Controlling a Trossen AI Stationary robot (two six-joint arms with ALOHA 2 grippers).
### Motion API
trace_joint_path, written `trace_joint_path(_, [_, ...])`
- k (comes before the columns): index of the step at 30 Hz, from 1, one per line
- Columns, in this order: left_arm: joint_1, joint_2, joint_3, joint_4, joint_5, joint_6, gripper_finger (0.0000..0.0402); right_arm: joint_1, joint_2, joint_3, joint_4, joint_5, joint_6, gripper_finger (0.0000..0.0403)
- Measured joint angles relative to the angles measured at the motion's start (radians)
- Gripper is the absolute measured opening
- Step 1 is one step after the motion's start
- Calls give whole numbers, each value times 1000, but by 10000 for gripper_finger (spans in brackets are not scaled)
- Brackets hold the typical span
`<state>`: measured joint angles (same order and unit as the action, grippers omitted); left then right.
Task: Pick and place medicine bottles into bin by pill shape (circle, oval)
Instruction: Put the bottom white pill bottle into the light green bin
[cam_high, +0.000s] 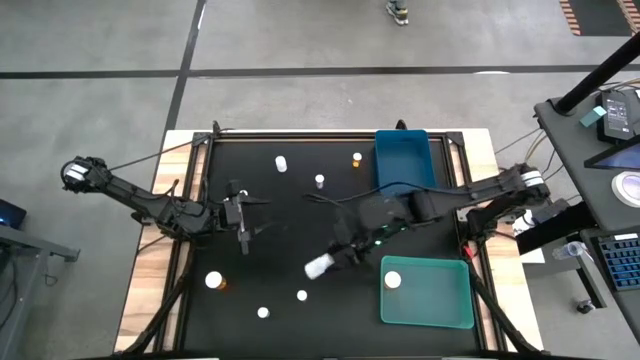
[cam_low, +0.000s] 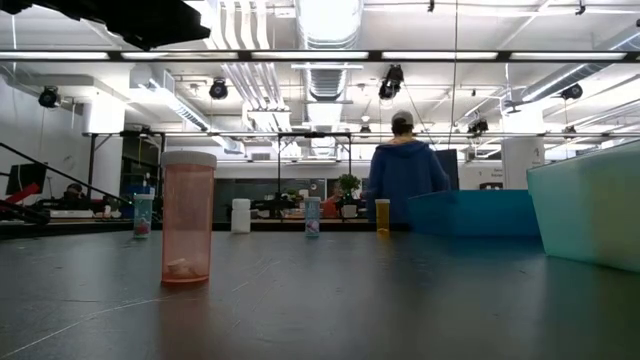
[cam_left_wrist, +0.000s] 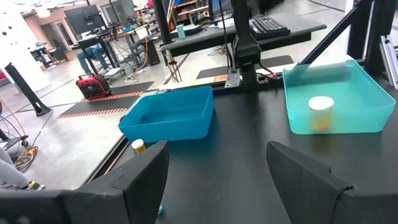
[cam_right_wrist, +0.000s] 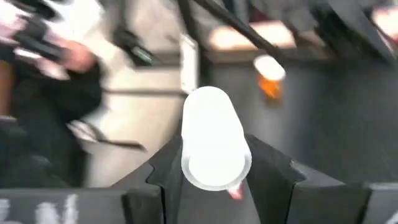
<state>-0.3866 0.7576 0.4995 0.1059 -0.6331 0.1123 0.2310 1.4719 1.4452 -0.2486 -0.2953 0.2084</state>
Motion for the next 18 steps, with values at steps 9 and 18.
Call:
trace_joint_path(9, [0, 0, 0, 3, 0, 0, 254, 0, -30, 0, 223, -50, -3, 140])
trace_joint_path(18, [0, -1, 0, 3, 0, 0, 254, 10, 17, 0, 519, -29, 14, 141])
